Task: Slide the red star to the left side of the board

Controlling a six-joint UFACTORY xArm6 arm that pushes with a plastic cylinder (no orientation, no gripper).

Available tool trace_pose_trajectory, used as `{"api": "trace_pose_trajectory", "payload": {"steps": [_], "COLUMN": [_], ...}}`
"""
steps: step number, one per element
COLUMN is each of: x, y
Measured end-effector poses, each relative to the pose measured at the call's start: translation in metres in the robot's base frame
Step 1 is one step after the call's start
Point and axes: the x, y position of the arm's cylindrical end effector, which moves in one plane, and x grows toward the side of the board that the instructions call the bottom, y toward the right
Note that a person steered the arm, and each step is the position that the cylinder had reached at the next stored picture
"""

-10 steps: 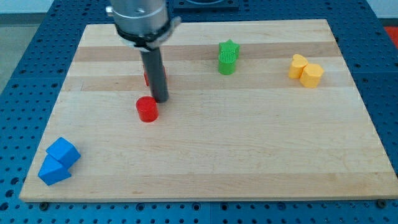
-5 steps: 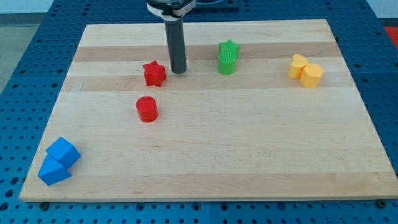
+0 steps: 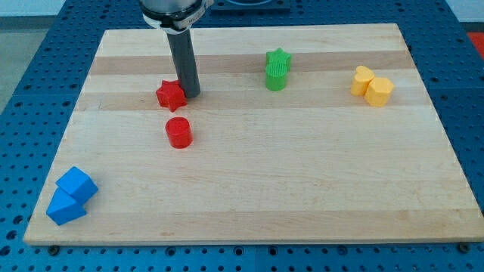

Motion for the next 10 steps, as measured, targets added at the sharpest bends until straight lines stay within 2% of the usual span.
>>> {"api": "trace_pose_trajectory", "payload": {"steps": [5,6,8,10], "x": [-0.009,0.022,0.026,0.022], "y": [0.0,0.004,0.004,-0.042]}}
